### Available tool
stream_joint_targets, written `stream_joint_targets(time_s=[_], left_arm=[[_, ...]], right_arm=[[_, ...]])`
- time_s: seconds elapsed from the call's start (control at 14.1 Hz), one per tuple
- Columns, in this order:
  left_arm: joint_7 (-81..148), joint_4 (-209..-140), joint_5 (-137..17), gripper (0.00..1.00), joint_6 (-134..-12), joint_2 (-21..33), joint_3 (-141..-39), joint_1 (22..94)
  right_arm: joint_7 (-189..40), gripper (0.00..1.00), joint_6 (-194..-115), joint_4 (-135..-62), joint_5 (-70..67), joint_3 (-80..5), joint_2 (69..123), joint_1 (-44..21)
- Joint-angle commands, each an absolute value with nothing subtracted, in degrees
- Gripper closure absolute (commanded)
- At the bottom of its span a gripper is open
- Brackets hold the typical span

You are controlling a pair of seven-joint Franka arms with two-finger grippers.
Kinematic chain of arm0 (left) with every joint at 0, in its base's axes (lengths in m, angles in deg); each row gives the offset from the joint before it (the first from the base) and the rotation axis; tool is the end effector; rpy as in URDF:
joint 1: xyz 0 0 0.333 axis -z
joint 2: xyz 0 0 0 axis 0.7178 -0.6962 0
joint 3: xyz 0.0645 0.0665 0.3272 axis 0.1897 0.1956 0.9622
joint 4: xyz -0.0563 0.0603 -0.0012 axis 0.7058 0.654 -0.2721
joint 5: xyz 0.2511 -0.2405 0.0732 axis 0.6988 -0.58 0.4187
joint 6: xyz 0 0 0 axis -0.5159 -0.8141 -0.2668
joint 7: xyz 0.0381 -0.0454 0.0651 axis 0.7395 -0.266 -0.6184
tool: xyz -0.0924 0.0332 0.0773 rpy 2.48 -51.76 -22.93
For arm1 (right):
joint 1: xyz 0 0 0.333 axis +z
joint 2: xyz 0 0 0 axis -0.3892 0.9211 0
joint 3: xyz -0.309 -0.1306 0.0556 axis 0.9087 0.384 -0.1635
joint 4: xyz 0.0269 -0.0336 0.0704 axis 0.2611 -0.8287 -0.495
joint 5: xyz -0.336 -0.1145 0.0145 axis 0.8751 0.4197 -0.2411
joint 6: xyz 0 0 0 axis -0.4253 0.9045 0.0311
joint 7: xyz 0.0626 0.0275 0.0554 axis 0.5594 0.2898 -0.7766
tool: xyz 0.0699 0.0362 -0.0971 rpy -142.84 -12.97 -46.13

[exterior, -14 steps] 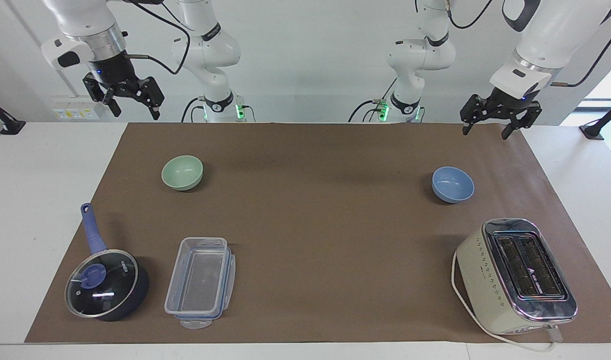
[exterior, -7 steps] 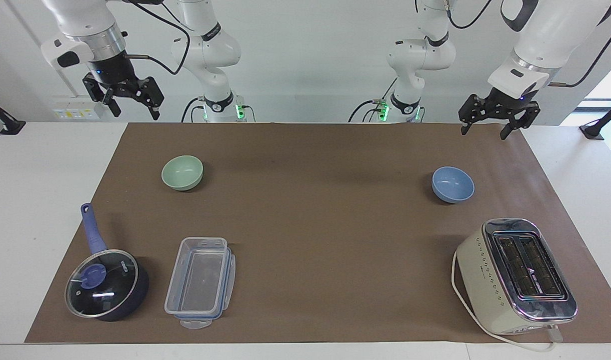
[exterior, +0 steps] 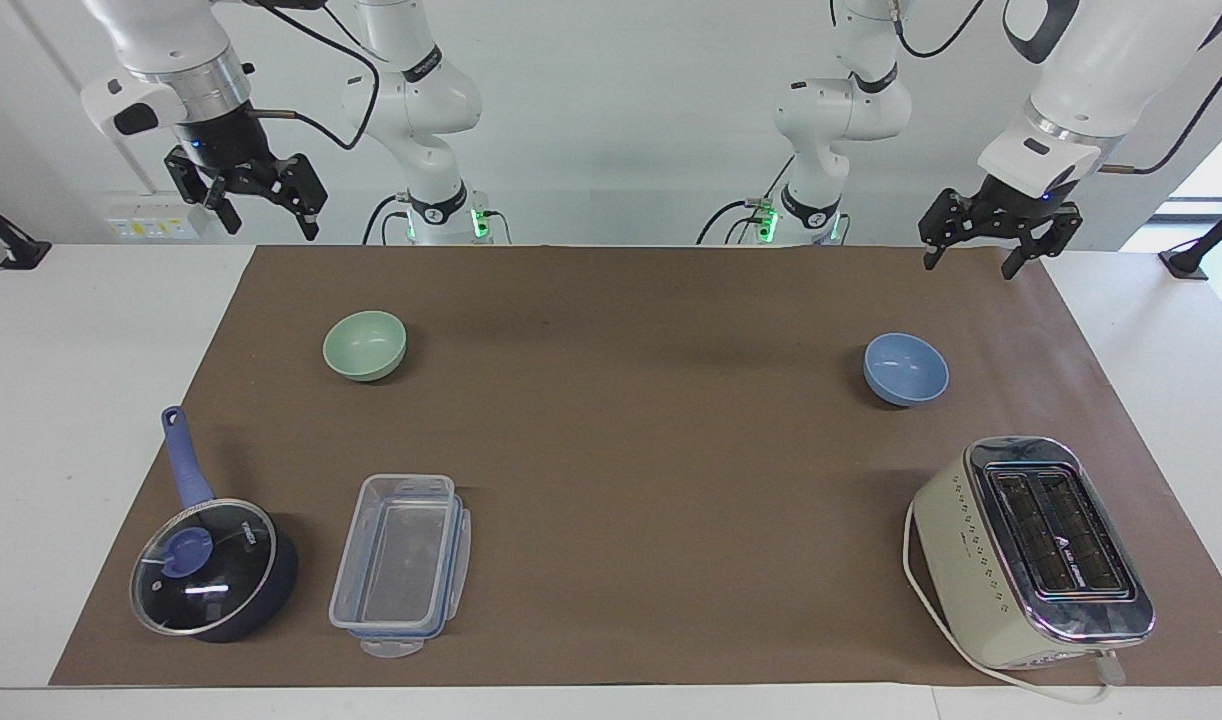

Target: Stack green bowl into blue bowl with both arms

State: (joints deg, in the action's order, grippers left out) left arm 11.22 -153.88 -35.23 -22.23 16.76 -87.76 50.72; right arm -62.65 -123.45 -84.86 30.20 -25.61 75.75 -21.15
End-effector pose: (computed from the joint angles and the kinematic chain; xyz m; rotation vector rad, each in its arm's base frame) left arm 0.5047 -0.0508 0.6446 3.1116 -0.3338 0.0003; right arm 0.4809 -0.0284 0.6660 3.1194 -0.1769 0.0311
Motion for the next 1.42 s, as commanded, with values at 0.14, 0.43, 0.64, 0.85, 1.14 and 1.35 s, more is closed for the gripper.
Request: stream_joint_targets(time_s=[0.14,0.43,0.64,0.85,1.14,1.35], left_arm=[[11.13,-154.16,-35.75,0.0,-21.88,17.48,-87.76,50.36],[10.95,-154.25,-35.75,0.0,-22.41,17.48,-87.67,50.18],[9.38,-155.74,-36.01,0.0,-24.42,18.0,-87.5,47.21],[3.84,-160.83,-36.01,0.0,-26.61,20.38,-87.49,44.74],[-0.9,-166.54,-36.01,0.0,-31.71,20.47,-87.41,40.79],[-2.06,-171.73,-36.1,0.0,-37.51,20.47,-87.41,38.76]], right_arm=[[-63.22,0.0,-124.74,-86.93,30.94,-25.9,74.35,-21.76],[-63.22,0.0,-124.74,-87.02,30.94,-25.9,74.26,-22.2],[-63.22,0.0,-124.74,-87.46,30.94,-25.9,73.91,-22.29],[-63.22,0.0,-124.74,-87.46,30.94,-25.9,73.91,-22.29],[-63.22,0.0,-124.83,-87.46,30.94,-25.9,73.91,-22.29],[-63.22,0.0,-124.83,-87.55,30.94,-25.9,73.91,-22.38]])
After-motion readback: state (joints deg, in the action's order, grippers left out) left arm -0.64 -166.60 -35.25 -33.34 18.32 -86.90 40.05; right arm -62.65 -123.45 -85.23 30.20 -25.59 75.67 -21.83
